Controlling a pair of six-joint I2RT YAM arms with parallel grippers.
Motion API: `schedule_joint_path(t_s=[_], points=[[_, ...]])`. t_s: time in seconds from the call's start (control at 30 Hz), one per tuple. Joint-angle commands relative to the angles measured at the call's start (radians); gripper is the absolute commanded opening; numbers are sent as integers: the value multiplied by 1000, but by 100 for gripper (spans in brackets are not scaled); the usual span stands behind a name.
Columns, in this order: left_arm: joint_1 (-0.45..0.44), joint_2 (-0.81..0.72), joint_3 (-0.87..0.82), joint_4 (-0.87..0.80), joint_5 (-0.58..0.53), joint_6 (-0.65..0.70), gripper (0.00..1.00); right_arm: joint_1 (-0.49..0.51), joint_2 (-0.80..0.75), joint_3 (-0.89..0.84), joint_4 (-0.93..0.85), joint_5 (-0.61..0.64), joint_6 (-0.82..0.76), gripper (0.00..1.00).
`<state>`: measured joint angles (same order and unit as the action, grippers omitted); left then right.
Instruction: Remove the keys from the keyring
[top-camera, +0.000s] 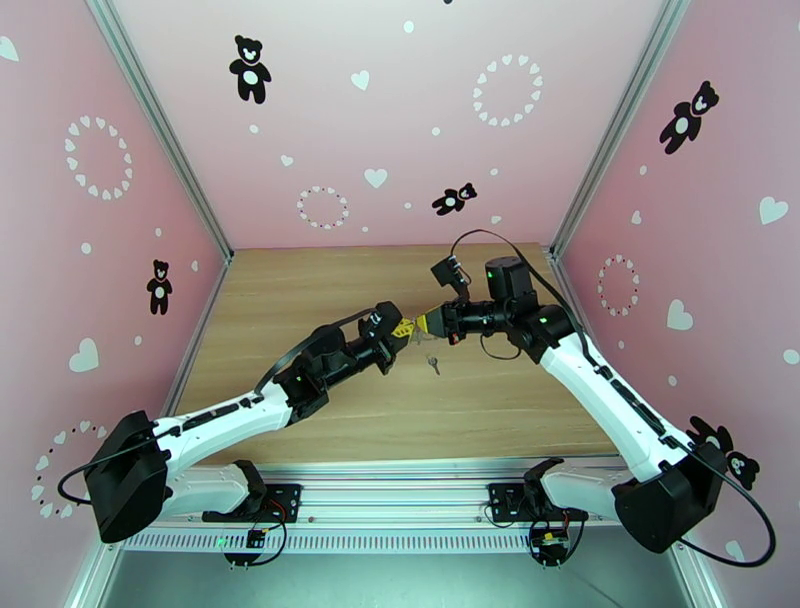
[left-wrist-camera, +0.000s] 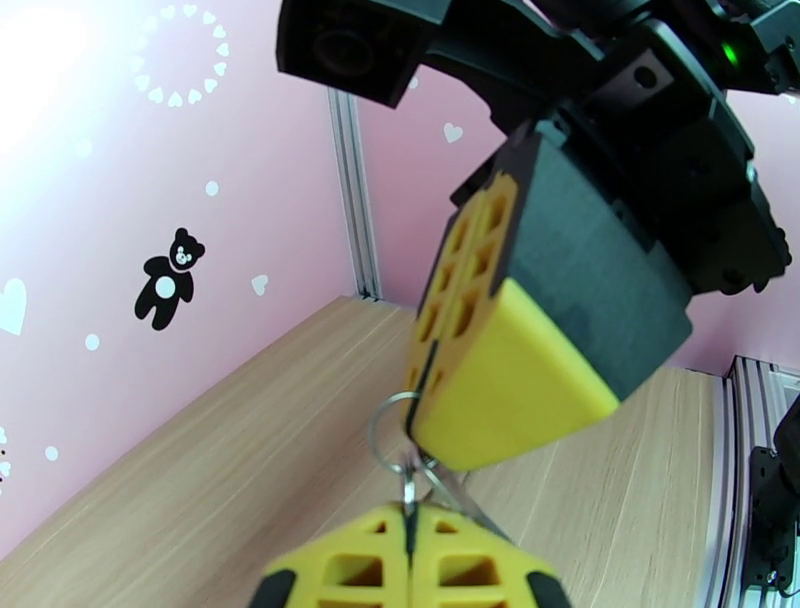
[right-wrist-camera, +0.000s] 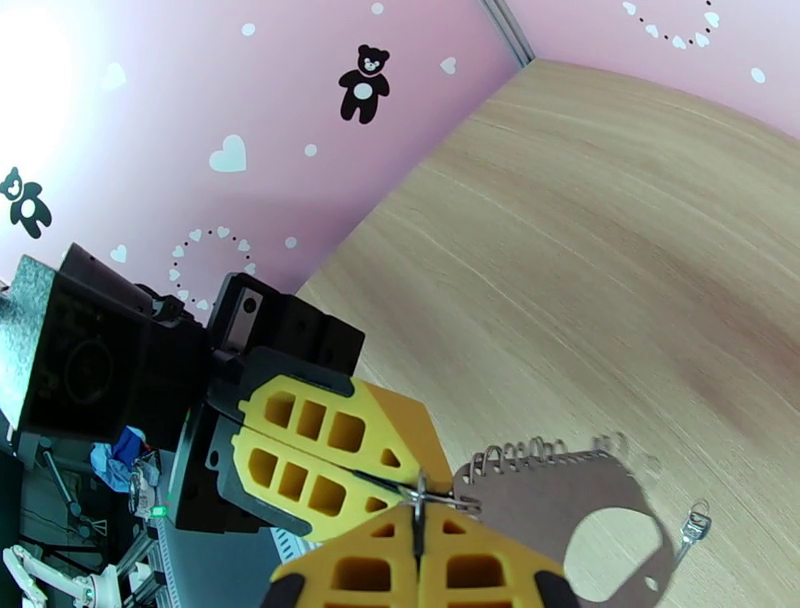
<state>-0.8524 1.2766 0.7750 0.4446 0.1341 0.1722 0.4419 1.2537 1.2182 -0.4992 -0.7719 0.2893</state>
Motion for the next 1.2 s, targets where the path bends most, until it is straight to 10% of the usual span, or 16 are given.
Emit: schedule_joint_path(t_s=[0.0, 0.43, 0.87, 1.17], points=[[8, -4, 116, -226, 22, -27, 0, -2, -15, 15, 4, 15, -63, 0], [62, 66, 552, -1017, 96, -122, 0, -3, -64, -27, 66, 75, -294, 34], [83, 144, 755, -1193, 116, -232, 0, 9, -147, -201, 160, -57, -341, 53], [83, 186, 826, -1223, 124, -313, 0, 50, -109, -238, 231, -7, -290, 41]])
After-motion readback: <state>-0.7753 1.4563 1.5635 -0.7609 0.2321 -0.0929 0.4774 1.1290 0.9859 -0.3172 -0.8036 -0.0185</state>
